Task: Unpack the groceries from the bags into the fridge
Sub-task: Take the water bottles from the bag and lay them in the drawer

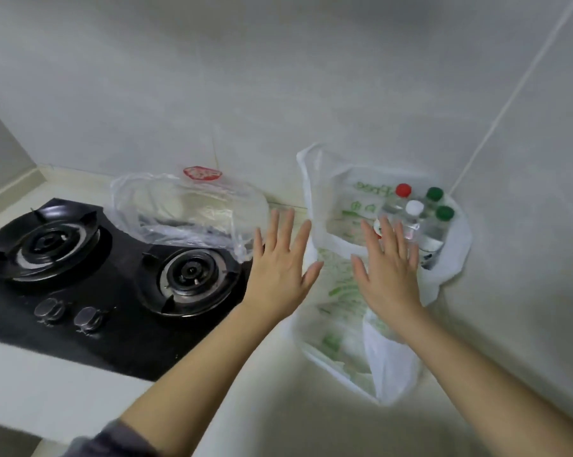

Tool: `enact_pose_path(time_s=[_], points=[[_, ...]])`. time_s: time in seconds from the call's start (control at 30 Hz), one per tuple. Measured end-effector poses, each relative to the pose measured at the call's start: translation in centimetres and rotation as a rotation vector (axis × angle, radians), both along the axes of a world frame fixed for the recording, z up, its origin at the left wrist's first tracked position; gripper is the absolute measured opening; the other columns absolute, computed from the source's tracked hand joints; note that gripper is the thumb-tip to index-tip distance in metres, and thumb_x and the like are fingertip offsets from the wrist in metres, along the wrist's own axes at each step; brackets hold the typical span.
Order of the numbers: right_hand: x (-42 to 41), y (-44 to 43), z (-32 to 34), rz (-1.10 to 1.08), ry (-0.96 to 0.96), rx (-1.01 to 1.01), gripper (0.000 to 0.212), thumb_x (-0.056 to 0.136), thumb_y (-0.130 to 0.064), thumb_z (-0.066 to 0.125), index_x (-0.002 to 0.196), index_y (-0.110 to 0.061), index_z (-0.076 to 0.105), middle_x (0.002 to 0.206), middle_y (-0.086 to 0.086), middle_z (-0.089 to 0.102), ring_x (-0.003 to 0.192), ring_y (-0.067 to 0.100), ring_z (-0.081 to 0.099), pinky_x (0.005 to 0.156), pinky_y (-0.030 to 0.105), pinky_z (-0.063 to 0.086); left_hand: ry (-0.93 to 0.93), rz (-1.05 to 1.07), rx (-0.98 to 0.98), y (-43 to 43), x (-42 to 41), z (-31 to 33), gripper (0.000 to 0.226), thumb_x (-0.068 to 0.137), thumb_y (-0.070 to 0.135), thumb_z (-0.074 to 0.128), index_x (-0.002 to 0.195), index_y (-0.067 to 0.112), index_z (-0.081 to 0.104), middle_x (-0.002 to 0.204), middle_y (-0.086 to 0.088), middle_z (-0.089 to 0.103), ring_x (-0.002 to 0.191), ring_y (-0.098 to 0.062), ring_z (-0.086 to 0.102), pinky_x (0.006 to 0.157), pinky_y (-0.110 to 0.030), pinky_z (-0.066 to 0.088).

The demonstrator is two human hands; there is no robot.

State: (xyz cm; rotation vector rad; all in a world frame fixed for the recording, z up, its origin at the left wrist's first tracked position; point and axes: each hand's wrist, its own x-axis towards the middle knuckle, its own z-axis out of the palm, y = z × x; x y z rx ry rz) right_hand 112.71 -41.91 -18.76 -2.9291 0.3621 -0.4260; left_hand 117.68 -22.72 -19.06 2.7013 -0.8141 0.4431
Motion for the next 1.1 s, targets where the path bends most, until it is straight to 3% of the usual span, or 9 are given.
enact_pose_path(time_s=[0.23, 0.37, 0.53, 0.7, 0.83, 0.97, 1.1], points=[[3.3, -8.1, 1.8, -0.215, -0.026, -0.021, 0.060, 0.096, -0.028, 0.046, 0.153, -0.021, 0.027, 0.162, 0.013, 0.016, 0.148, 0.035, 0.011, 0.117, 0.056, 0.016, 0.026, -0.188, 0.209, -9.7, 6.6, 4.1, 0.068, 0.100, 0.051, 0.028, 0.155, 0.017, 0.009, 0.163, -0.012, -0.004, 0.149, -0.030, -0.012, 0.118, -0.054, -0.004], [4.5, -11.3, 2.4, -0.249, 0.035, -0.069, 0.057, 0.096, -0.023, 0.048, 0.150, -0.017, 0.032, 0.158, 0.017, 0.024, 0.145, 0.038, 0.021, 0.115, 0.052, 0.025, 0.030, -0.287, 0.330, -15.3, 10.0, 5.1, 0.064, 0.101, 0.045, 0.033, 0.155, 0.019, 0.009, 0.163, -0.011, 0.000, 0.150, -0.029, -0.005, 0.119, -0.055, 0.005], [6.2, -14.7, 2.1, -0.254, 0.113, -0.114, 0.044, 0.098, -0.026, 0.045, 0.141, -0.018, 0.045, 0.139, 0.014, 0.049, 0.122, 0.036, 0.047, 0.098, 0.046, 0.044, 0.098, -0.365, 0.371, -21.1, 13.2, 5.2, 0.053, 0.099, 0.034, 0.046, 0.148, 0.026, 0.028, 0.153, -0.011, 0.026, 0.138, -0.031, 0.030, 0.109, -0.049, 0.031], [7.9, -16.6, 1.6, -0.308, 0.185, -0.088, 0.034, 0.100, -0.027, 0.040, 0.129, -0.013, 0.053, 0.121, 0.014, 0.054, 0.111, 0.034, 0.051, 0.085, 0.039, 0.045, 0.176, -0.385, 0.378, -25.0, 16.2, 4.7, 0.042, 0.100, 0.025, 0.046, 0.141, 0.025, 0.039, 0.130, -0.010, 0.044, 0.114, -0.031, 0.052, 0.091, -0.041, 0.046], [9.0, -18.4, 1.3, -0.315, 0.245, -0.018, 0.032, 0.100, -0.029, 0.042, 0.126, -0.013, 0.050, 0.112, 0.017, 0.054, 0.097, 0.035, 0.058, 0.073, 0.034, 0.042, 0.219, -0.429, 0.394, -26.8, 17.6, 5.0, 0.031, 0.101, 0.022, 0.039, 0.130, 0.016, 0.049, 0.121, -0.012, 0.054, 0.106, -0.031, 0.057, 0.075, -0.034, 0.042], [10.0, -19.6, 0.8, -0.294, 0.296, -0.037, 0.037, 0.100, -0.032, 0.040, 0.131, -0.012, 0.044, 0.106, 0.017, 0.065, 0.097, 0.036, 0.061, 0.073, 0.035, 0.044, 0.223, -0.433, 0.456, -28.1, 18.2, 4.5, 0.024, 0.098, 0.023, 0.048, 0.119, 0.013, 0.050, 0.116, -0.009, 0.059, 0.105, -0.028, 0.056, 0.078, -0.035, 0.042], [10.3, -19.8, 0.6, -0.285, 0.295, -0.043, 0.035, 0.102, -0.032, 0.038, 0.129, -0.010, 0.043, 0.110, 0.018, 0.065, 0.101, 0.037, 0.060, 0.077, 0.036, 0.045, 0.292, -0.434, 0.357, -28.3, 18.4, 3.7, 0.021, 0.096, 0.023, 0.052, 0.112, 0.009, 0.050, 0.110, -0.012, 0.060, 0.097, -0.028, 0.055, 0.075, -0.034, 0.042]])
